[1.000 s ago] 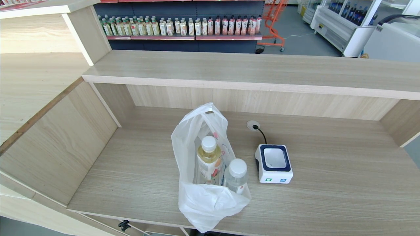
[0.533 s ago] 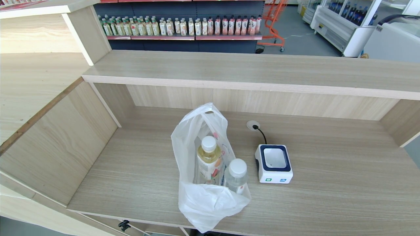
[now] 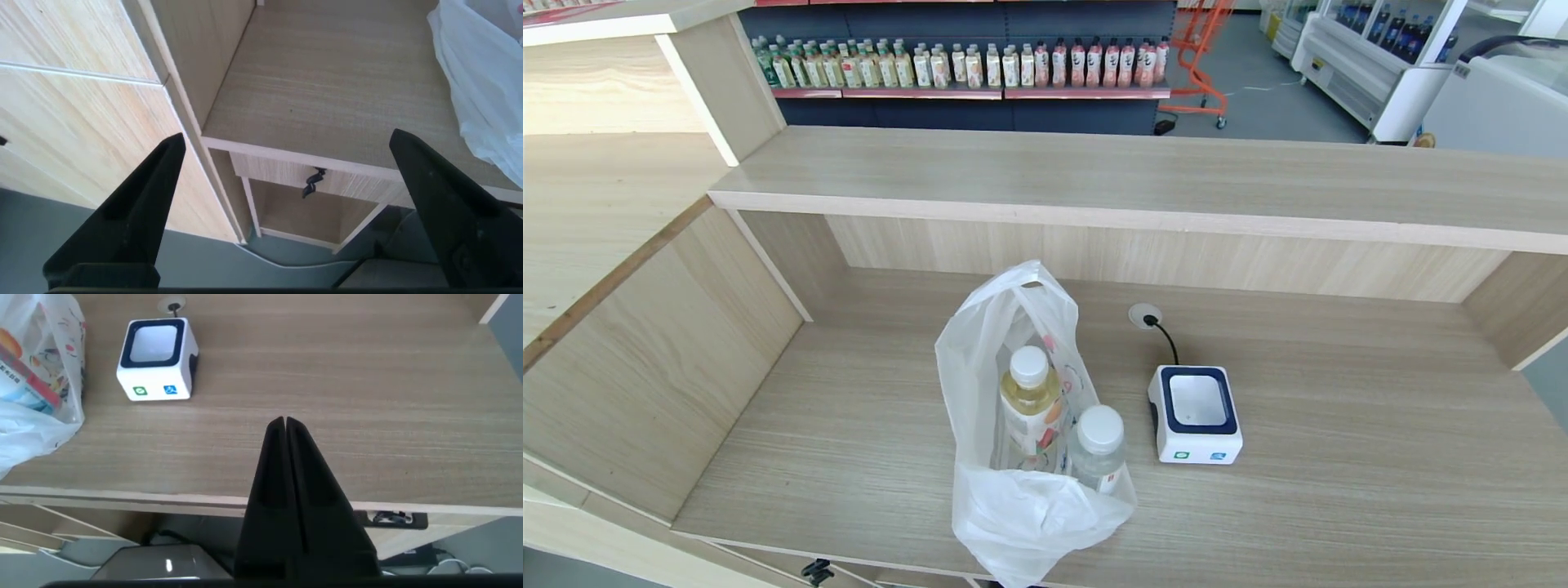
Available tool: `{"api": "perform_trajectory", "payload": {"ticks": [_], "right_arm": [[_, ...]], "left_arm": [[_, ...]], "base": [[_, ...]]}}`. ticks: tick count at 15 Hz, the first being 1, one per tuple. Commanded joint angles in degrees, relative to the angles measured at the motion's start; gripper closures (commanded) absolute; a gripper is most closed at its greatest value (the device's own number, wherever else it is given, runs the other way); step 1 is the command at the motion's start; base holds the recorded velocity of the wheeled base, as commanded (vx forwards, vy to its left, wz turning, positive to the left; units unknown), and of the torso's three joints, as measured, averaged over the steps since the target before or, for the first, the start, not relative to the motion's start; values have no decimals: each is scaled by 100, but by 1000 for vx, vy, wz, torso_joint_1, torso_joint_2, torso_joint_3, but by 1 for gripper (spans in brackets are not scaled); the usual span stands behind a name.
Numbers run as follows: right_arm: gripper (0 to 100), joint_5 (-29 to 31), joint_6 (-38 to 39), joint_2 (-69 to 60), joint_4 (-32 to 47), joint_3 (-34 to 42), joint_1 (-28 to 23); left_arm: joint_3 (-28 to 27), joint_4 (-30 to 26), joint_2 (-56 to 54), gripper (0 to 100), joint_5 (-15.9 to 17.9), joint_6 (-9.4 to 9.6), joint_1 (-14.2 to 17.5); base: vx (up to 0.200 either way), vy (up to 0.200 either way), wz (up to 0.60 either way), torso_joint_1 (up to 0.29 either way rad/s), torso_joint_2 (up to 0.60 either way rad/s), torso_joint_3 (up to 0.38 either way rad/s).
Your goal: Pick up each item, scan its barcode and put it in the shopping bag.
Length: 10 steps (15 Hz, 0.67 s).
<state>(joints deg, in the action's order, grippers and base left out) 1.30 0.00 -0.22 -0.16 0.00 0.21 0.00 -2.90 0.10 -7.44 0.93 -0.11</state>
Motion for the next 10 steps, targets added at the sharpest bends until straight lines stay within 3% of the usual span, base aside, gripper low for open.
{"api": "perform_trajectory", "payload": {"ticks": [1,10], "right_arm": [[100,1,0,22,-2,0,6],[100,1,0,22,-2,0,6]], "left_arm": [[0,0,-1,0,-3,4,2],[0,0,-1,0,-3,-5,2]], "base": [[0,-200,0,12,7,2],[22,0,0,-1,0,0]]}}
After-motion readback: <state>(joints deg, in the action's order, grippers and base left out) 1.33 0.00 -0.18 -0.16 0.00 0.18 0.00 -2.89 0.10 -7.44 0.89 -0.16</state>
